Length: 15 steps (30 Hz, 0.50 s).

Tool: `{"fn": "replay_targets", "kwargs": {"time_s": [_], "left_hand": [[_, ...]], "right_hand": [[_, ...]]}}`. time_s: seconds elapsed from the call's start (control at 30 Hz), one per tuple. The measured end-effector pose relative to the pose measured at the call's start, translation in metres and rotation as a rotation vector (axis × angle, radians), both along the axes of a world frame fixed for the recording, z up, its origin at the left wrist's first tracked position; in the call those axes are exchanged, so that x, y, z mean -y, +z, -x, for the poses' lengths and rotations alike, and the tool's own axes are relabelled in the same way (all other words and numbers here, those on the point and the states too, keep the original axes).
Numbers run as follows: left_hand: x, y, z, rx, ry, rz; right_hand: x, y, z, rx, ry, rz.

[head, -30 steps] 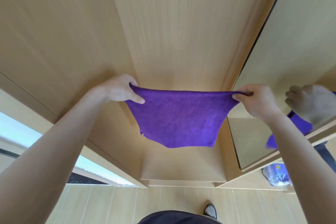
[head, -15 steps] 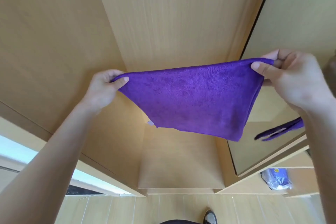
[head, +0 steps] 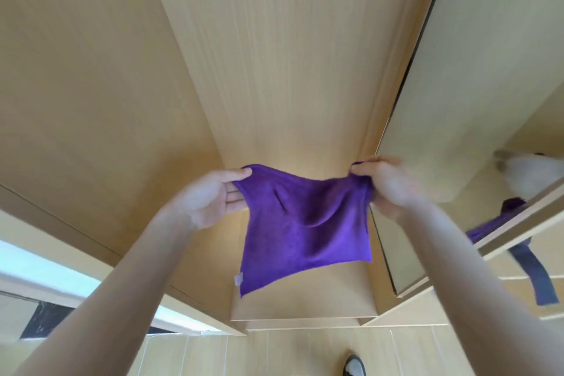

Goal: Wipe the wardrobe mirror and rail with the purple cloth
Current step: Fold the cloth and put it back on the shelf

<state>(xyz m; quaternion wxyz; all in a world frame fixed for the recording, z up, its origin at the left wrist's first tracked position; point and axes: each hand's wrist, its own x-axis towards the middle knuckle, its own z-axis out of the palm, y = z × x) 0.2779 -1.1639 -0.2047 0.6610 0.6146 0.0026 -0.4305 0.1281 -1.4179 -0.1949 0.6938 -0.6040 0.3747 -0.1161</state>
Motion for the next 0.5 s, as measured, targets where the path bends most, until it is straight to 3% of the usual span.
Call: {"fn": "replay_targets", "kwargs": {"time_s": [0.23,0.33,0.5], "left_hand": [[0.028,-0.008,0.050,0.384,-0.138,-0.106],[0.024,-0.005,0.057,0.474,-0.190,-0.079],[0.025,-0.002,0.059,0.612,-0.096,-0.126]], "right_hand": [[-0.075,-0.018,-0.012,0.061,0.222,-0.142],[-0.078,-0.013,-0.003,0.119,0.307,-0.106],[-0.087,-0.009,0.008,0.180,0.430,0.082]]}}
